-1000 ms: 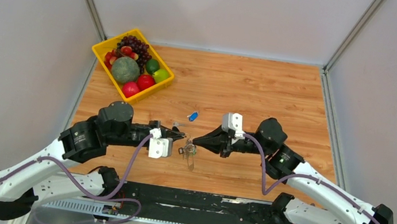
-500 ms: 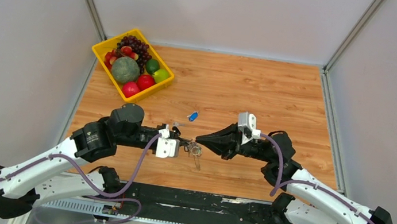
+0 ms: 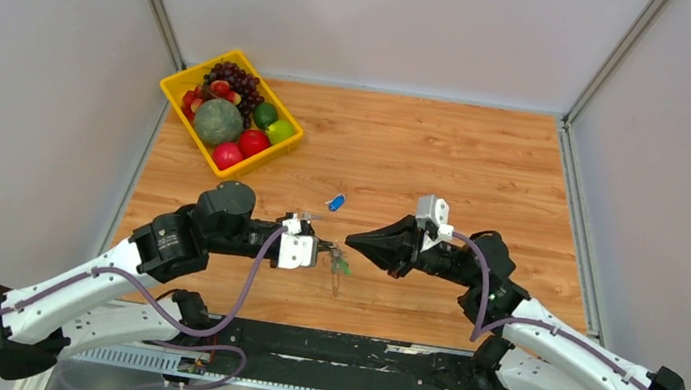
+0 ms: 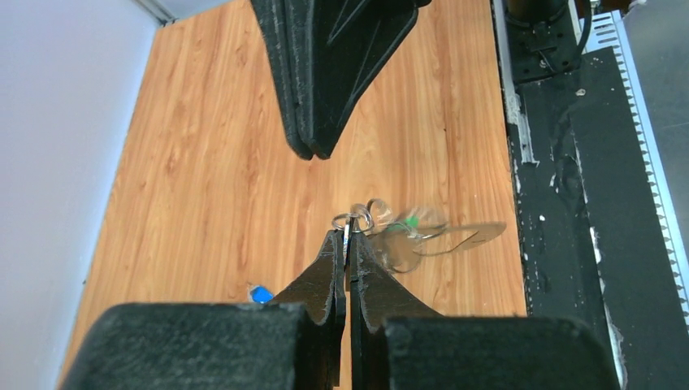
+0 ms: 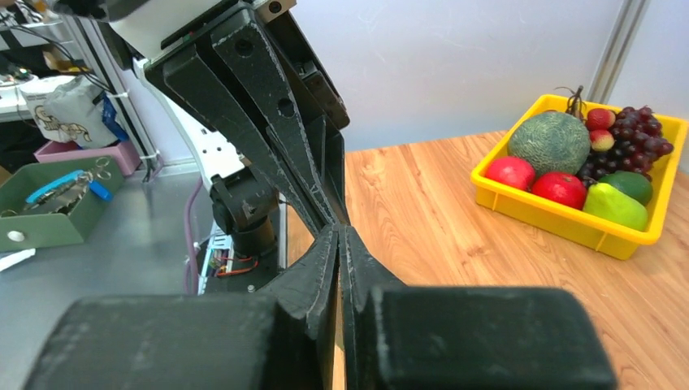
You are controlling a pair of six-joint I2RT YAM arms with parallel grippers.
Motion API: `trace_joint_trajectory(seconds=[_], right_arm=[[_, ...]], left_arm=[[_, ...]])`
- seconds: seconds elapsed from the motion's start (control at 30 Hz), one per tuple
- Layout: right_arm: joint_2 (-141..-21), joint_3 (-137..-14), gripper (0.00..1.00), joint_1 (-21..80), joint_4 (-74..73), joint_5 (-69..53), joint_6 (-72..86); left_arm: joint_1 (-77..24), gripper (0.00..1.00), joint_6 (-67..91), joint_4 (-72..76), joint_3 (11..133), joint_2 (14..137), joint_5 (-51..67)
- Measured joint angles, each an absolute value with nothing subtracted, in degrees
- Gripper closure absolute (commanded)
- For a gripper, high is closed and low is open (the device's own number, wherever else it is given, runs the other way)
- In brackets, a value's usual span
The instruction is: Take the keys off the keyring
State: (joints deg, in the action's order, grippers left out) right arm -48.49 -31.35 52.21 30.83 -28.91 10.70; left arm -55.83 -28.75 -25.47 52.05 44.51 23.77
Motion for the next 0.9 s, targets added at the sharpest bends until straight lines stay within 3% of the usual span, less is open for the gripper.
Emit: trace_joint_trajectory(seconds=[0.13, 0.37, 0.9], right_arm=[[-46.2, -31.5, 0.93, 52.2, 25.4, -28.4, 7.3], [-44.2, -31.7, 0.74, 52.2, 19.3, -28.4, 2.3], [-50.7, -41.8, 0.73, 52.2, 10.4, -30.5, -13.0]], left_arm=[[-55.8, 1.0, -28.9, -28.0, 53.3, 44.5, 22.9], [-55.8, 1.0, -29.8, -29.6, 55.8, 44.3, 23.0], [-55.8, 1.0, -32.2, -33.0, 56.8, 44.0, 25.6]])
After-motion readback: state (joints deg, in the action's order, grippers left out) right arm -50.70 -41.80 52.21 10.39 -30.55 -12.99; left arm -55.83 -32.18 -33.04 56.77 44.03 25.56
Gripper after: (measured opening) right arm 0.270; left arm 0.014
